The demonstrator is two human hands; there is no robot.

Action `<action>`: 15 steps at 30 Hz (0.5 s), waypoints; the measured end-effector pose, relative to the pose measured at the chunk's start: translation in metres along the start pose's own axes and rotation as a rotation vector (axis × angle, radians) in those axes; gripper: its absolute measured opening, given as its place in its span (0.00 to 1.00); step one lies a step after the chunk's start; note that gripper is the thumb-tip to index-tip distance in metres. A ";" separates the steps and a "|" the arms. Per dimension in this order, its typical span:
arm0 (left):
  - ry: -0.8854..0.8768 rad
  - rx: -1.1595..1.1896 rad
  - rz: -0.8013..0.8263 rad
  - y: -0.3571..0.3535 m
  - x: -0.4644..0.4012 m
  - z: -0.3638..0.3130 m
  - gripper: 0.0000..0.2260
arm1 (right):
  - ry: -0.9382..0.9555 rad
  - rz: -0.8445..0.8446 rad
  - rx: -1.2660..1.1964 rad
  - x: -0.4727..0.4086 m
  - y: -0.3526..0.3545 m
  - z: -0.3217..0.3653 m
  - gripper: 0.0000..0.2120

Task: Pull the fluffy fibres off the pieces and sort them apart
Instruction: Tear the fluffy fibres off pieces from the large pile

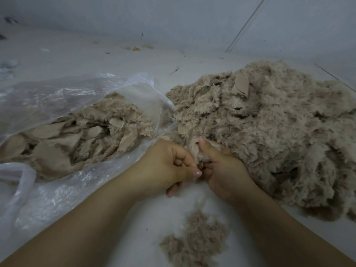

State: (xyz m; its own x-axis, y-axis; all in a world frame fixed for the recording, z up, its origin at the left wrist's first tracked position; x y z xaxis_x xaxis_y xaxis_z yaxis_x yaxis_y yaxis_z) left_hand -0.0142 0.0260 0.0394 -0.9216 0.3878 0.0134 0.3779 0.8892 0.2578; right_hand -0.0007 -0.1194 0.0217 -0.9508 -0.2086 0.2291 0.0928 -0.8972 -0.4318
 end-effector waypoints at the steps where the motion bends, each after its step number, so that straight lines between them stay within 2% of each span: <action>1: -0.003 0.002 0.095 0.000 0.002 -0.001 0.07 | -0.023 -0.004 0.009 0.000 0.000 -0.001 0.17; 4: -0.030 -0.060 0.253 -0.001 0.005 -0.002 0.06 | -0.081 -0.007 -0.049 0.001 0.000 -0.002 0.17; 6: 0.016 -0.065 0.455 -0.004 0.009 -0.003 0.05 | -0.101 -0.023 -0.131 0.002 -0.002 -0.003 0.13; 8: 0.094 -0.050 0.660 -0.006 0.013 -0.002 0.13 | -0.069 -0.038 -0.146 0.000 -0.002 -0.002 0.09; 9: 0.116 -0.064 0.683 -0.005 0.013 -0.001 0.14 | -0.034 -0.035 -0.126 -0.001 -0.001 -0.002 0.09; 11: 0.086 -0.096 0.507 -0.001 0.009 -0.001 0.06 | 0.009 0.012 -0.073 -0.002 -0.001 -0.002 0.09; 12: 0.062 -0.111 0.361 0.002 0.006 -0.001 0.08 | 0.016 0.046 -0.046 -0.002 -0.001 -0.002 0.11; 15: 0.067 -0.002 -0.068 0.011 -0.004 0.004 0.24 | 0.040 0.128 -0.039 -0.002 -0.001 -0.002 0.11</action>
State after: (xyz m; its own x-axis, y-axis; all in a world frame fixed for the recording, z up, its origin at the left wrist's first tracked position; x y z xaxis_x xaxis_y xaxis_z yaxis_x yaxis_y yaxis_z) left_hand -0.0061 0.0353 0.0383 -0.9491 0.3093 0.0603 0.3140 0.9124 0.2625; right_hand 0.0010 -0.1175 0.0199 -0.9431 -0.3036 0.1355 0.2030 -0.8486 -0.4886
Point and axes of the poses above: each hand's wrist, its own x-axis away from the middle knuckle, its own y-axis out of the back of the hand, z = x × y, the point moved 2 cm from there along -x, towards the middle knuckle, and after that the axes turned 2 degrees about -y, right-handed, at the moved point
